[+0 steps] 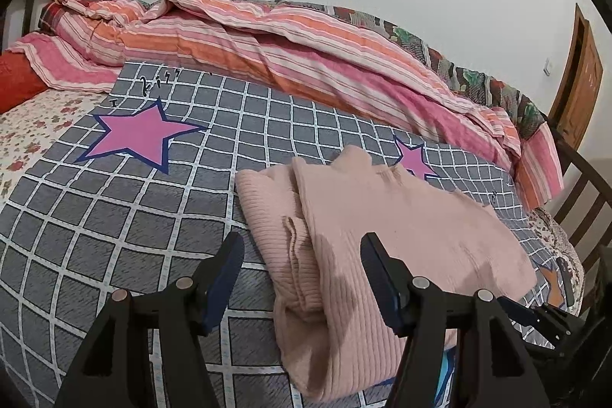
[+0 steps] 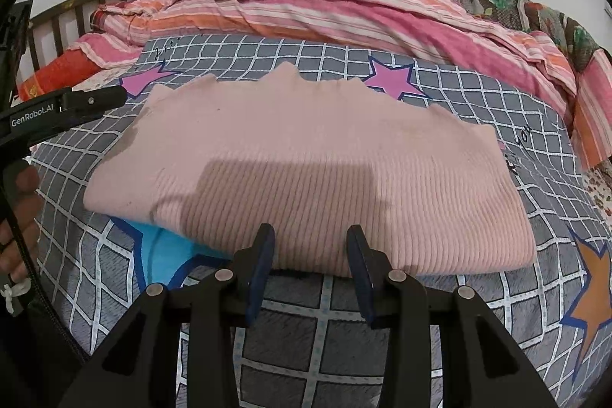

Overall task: Fold small clothes
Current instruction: 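Lay the folded sweater flat and open both grippers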

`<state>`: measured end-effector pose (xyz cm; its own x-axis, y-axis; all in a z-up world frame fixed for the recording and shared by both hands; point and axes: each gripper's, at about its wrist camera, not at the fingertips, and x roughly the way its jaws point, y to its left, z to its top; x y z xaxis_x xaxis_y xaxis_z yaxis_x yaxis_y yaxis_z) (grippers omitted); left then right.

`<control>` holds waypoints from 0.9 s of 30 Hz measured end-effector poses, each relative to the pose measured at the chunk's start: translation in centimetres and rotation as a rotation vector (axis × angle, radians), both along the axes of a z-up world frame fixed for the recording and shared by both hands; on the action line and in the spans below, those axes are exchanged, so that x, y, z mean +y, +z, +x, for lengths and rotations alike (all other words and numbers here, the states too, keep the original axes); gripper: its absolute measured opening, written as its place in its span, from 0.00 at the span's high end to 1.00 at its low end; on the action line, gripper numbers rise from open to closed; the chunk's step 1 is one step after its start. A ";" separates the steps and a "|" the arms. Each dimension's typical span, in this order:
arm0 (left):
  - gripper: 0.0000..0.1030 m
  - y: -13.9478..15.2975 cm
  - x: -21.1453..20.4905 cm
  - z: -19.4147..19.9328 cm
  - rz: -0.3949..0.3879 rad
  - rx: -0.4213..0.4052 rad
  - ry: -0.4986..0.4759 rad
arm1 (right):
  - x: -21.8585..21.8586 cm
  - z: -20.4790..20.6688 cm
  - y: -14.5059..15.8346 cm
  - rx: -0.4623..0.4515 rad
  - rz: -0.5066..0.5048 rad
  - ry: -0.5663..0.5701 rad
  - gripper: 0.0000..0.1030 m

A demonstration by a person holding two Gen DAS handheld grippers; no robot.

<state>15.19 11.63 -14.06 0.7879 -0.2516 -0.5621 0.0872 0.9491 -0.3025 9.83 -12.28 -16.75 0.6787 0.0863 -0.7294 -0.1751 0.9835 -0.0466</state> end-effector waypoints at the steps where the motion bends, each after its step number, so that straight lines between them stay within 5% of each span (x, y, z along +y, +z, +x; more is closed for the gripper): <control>1: 0.41 0.0 0.0 0.0 0.000 0.000 0.000 | 0.0 -0.1 0.0 0.000 0.000 -0.001 0.63; 16: 0.41 0.1 1.1 -1.1 -0.018 -0.007 -0.006 | 0.7 -1.4 0.1 0.002 0.007 0.002 0.63; 27: 0.41 -0.1 2.1 -1.0 -0.043 0.002 0.001 | 1.0 0.1 2.2 -0.085 0.037 -0.005 0.63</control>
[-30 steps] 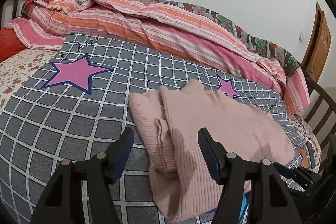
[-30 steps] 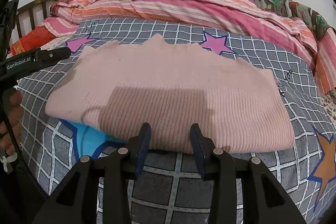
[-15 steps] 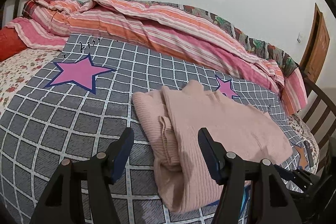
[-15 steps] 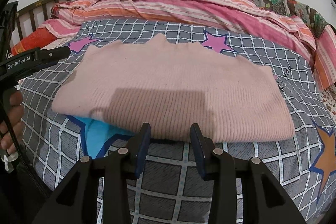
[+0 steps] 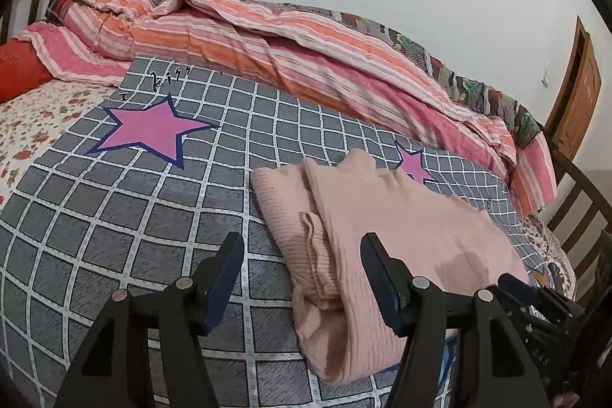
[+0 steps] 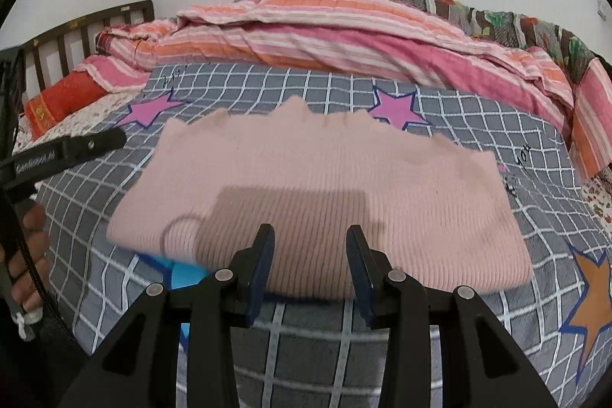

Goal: Fold small clothes

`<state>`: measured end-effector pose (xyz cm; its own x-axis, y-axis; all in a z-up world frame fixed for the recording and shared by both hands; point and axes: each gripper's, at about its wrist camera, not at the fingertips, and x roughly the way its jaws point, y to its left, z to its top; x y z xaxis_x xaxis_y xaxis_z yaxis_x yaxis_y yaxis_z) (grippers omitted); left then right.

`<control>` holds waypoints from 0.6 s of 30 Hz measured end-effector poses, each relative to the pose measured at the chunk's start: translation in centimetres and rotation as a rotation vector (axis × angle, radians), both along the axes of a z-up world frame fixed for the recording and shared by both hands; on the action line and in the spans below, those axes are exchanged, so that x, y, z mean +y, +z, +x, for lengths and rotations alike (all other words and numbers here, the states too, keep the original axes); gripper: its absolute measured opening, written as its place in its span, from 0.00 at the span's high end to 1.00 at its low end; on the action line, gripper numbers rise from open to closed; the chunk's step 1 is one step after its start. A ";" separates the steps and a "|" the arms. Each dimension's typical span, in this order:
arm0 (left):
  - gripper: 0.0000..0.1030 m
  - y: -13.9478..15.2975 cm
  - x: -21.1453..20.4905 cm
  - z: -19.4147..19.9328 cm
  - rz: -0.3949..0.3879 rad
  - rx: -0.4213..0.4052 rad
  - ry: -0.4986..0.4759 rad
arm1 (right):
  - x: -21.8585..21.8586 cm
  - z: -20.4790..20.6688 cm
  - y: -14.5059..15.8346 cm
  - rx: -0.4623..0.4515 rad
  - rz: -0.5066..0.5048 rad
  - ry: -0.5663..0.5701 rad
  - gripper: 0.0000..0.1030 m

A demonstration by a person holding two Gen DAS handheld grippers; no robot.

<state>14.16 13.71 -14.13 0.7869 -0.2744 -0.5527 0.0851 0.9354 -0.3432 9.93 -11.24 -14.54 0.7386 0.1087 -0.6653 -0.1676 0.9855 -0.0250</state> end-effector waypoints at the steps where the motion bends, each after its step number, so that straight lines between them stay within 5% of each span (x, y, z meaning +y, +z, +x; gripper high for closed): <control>1: 0.41 -0.1 0.1 0.1 -0.002 0.003 0.000 | 0.0 0.3 0.0 -0.002 -0.001 -0.005 0.63; 9: 0.41 -0.4 0.0 -0.1 -0.022 0.009 -0.034 | -0.2 2.5 -1.9 0.032 -0.024 -0.064 0.63; 18: 0.41 -3.1 -2.0 -2.0 -0.038 0.103 -0.100 | -2.5 0.2 -1.6 0.032 0.017 -0.065 0.63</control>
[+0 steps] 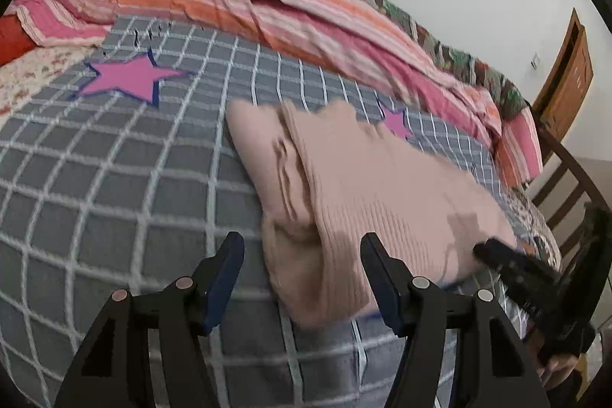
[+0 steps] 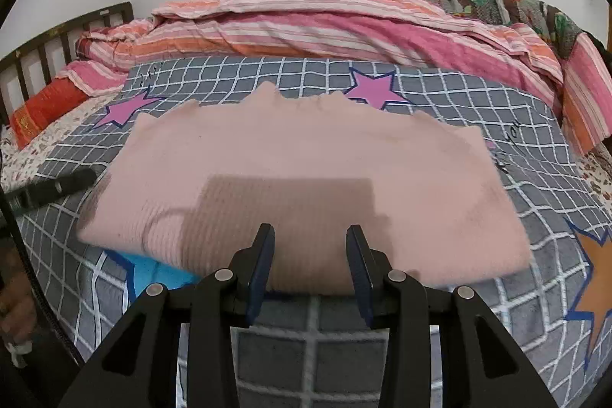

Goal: Fold small clothes

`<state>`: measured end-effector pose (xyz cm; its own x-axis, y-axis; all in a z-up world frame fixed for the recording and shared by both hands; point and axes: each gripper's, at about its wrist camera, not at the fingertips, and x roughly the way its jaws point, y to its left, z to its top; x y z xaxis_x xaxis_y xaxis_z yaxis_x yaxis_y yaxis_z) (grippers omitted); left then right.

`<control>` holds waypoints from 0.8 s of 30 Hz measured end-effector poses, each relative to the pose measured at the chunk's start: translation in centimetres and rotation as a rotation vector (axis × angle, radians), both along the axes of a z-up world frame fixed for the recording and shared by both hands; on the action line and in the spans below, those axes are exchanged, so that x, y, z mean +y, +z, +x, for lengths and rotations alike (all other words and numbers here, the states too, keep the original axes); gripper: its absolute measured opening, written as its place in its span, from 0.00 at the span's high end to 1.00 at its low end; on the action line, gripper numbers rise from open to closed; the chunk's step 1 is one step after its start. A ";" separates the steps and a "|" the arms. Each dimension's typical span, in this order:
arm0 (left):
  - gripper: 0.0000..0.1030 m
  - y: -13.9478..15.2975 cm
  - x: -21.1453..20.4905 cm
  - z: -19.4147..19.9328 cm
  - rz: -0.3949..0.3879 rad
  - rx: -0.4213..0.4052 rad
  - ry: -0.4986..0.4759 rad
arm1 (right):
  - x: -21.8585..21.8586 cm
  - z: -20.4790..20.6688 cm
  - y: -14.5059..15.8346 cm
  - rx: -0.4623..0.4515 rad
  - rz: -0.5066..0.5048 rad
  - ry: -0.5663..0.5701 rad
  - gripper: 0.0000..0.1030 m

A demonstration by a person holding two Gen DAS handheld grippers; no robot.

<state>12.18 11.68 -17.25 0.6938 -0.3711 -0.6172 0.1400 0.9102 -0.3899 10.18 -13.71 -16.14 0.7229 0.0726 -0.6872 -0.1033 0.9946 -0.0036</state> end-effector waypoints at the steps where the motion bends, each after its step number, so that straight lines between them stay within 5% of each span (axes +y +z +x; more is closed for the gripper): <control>1: 0.41 -0.3 -0.2 -0.3 -0.004 0.012 -0.003 | -0.4 -0.3 0.2 -0.006 0.002 -0.003 0.63; 10: 0.41 -2.2 -1.2 -2.5 -0.154 0.072 0.011 | -4.3 -2.6 0.5 -0.008 0.028 -0.027 0.63; 18: 0.42 -2.6 -1.1 0.9 -0.339 0.098 0.072 | -8.1 -4.0 0.9 -0.010 0.068 -0.063 0.63; 24: 0.49 -1.7 -2.3 3.2 -0.316 0.071 0.124 | -10.7 -4.6 1.7 -0.025 0.081 -0.096 0.63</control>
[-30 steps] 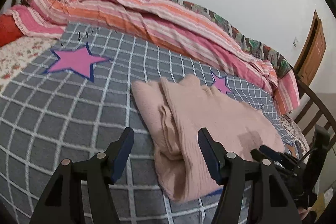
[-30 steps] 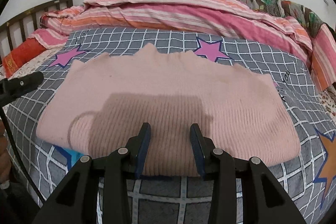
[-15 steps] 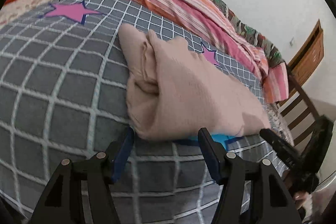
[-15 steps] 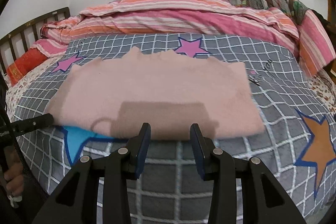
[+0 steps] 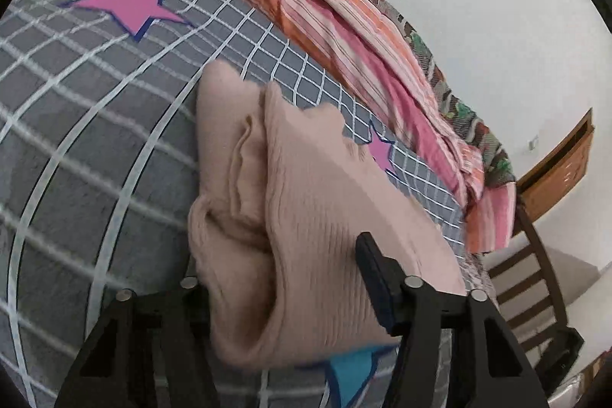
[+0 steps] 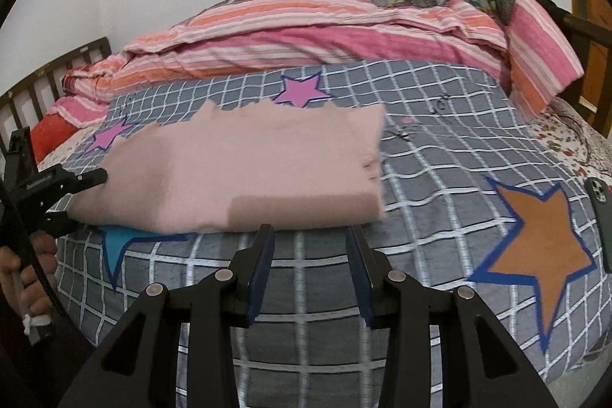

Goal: Fold small clothes

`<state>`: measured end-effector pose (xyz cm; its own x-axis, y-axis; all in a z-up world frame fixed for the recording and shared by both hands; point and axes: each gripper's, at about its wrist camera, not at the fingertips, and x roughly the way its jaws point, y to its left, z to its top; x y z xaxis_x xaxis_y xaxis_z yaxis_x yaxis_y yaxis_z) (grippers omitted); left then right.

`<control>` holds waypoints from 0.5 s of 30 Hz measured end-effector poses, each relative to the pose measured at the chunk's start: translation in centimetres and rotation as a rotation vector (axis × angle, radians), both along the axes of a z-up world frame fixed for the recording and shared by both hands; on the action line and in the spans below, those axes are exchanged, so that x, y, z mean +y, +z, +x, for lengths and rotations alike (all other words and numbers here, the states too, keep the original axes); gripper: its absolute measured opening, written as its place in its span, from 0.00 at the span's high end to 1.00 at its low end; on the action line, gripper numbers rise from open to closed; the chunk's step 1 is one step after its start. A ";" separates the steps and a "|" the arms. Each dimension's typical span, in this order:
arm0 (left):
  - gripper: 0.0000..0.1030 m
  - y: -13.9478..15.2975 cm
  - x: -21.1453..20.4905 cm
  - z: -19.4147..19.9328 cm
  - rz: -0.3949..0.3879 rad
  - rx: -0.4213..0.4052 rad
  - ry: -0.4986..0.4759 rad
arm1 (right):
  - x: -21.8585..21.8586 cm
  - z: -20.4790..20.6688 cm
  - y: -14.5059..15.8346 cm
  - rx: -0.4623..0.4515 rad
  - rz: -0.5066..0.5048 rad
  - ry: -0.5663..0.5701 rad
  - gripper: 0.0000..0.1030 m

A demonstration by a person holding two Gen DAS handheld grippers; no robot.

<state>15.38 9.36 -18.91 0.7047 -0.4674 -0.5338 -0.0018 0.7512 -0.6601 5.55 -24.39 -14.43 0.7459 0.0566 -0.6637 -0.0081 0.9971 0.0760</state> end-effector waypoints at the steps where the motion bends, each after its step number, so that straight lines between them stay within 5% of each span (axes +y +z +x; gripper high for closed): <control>1: 0.51 0.1 -0.3 0.6 0.008 0.007 0.006 | -0.5 0.0 0.1 -0.002 0.002 -0.005 0.63; 8: 0.77 1.9 -1.2 2.9 0.120 0.027 0.065 | -3.5 1.2 0.7 -0.018 -0.008 -0.055 0.63; 15: 0.81 6.6 -4.1 3.4 0.278 -0.041 0.059 | -6.8 3.8 2.2 -0.054 0.015 -0.093 0.63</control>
